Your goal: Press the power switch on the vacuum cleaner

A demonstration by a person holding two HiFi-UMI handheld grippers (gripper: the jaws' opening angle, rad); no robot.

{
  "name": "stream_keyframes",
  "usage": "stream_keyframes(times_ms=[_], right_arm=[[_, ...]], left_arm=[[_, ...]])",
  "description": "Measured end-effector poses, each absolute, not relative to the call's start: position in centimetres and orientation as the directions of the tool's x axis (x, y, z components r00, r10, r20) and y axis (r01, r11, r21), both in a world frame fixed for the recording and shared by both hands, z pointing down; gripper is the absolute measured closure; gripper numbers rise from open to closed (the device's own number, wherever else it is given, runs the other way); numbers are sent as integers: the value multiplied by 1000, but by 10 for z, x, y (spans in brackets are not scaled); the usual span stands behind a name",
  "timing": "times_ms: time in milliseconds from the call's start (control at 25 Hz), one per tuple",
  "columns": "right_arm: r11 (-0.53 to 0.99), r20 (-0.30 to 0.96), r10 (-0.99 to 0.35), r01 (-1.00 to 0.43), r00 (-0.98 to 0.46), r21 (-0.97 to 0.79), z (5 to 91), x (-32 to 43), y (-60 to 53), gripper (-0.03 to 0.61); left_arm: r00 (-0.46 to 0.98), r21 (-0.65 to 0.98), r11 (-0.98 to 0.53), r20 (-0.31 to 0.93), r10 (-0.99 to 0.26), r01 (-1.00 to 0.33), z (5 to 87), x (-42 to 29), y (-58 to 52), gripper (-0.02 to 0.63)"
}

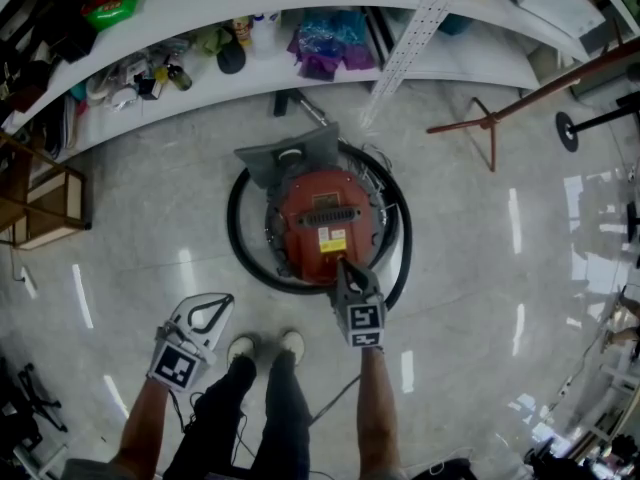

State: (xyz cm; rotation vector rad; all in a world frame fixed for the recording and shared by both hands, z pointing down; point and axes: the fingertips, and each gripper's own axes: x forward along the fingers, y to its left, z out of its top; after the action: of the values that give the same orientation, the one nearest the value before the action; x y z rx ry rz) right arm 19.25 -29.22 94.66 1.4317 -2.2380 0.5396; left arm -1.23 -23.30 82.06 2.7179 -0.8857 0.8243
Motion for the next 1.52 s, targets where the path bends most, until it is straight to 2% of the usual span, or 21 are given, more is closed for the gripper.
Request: stream_keyframes(times_ms=[1520], right_arm=[[391,539,-753,-915,-378,-96,957,198,-299,568]], left_arm=[[670,6,-805,558,-490,-593,833,-16,-232,607]])
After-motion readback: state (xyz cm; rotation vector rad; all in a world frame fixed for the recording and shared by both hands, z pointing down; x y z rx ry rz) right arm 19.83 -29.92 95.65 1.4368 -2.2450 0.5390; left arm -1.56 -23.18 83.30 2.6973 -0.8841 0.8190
